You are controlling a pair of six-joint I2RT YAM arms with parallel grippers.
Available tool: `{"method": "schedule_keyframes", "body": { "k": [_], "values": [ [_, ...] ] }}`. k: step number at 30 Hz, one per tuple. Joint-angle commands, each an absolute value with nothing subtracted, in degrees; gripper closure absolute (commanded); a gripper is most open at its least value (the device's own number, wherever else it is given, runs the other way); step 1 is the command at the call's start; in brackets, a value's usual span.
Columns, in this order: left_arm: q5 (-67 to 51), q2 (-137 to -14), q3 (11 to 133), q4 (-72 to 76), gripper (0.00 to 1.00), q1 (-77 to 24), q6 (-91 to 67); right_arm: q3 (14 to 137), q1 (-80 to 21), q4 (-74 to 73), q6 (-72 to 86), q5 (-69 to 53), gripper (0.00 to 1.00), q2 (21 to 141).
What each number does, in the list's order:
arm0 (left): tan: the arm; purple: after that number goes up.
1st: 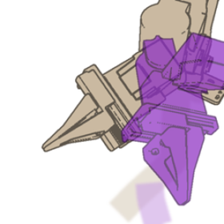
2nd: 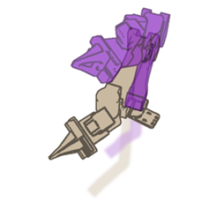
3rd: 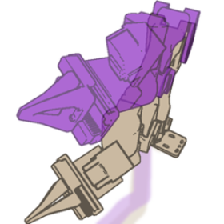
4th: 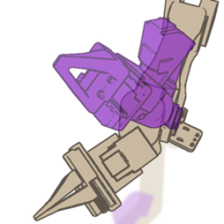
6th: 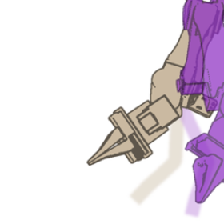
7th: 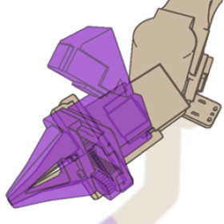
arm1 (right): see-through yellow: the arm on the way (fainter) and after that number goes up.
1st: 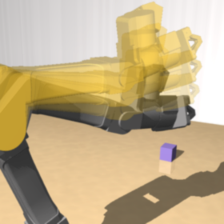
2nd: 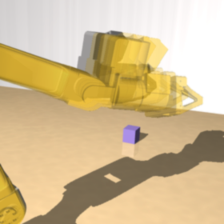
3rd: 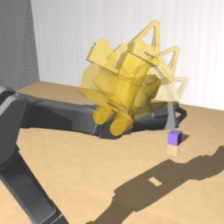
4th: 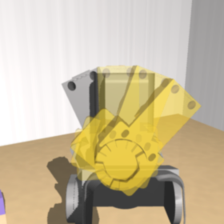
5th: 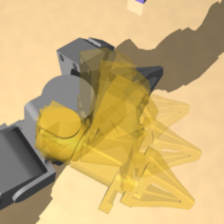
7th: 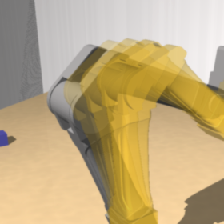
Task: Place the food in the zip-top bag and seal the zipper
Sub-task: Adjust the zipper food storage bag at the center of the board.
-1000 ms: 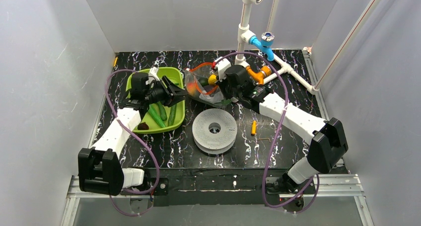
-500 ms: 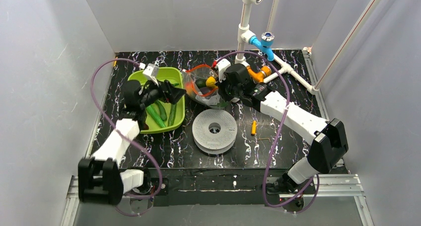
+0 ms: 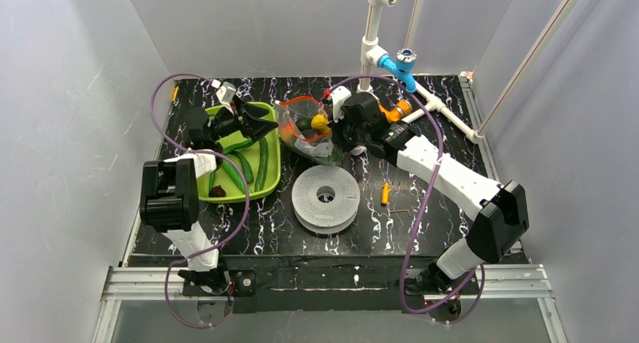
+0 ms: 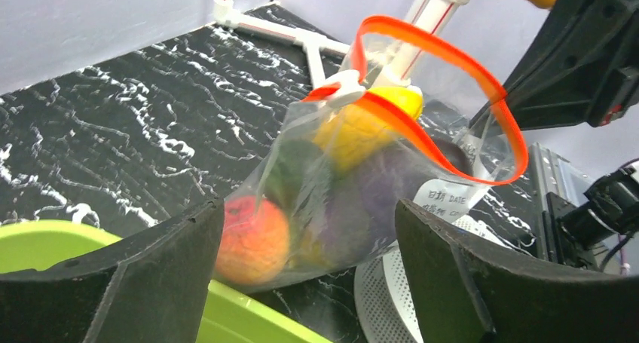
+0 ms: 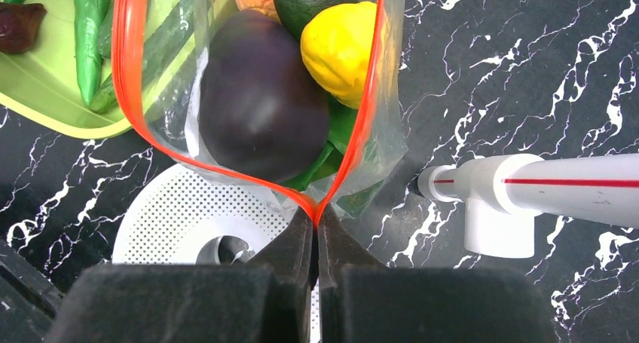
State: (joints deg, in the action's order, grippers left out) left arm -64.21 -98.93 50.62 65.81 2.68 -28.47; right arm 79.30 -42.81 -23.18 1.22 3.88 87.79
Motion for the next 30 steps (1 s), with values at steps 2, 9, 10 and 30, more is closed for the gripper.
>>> {"method": "schedule_keyframes", "body": {
  "k": [2,9,10,30],
  "values": [
    [-69.2,-103.9,55.9,85.8,0.20,2.3,-39.5,84.0,-42.6,-23.6,0.4,3.3,0.99,86.5],
    [-68.0,-108.5,58.6,88.4,0.27,0.9,-41.1,85.4,-42.5,-25.4,0.4,2.9,0.99,87.4],
    [-67.8,-108.8,59.0,88.4,0.28,-0.4,-41.0,85.4,-42.5,-25.6,0.4,3.0,0.99,87.4],
    [-66.1,-108.6,57.1,88.4,1.00,-3.2,-40.3,83.7,-42.7,-26.2,0.6,3.2,0.99,86.3]
  ]
}}
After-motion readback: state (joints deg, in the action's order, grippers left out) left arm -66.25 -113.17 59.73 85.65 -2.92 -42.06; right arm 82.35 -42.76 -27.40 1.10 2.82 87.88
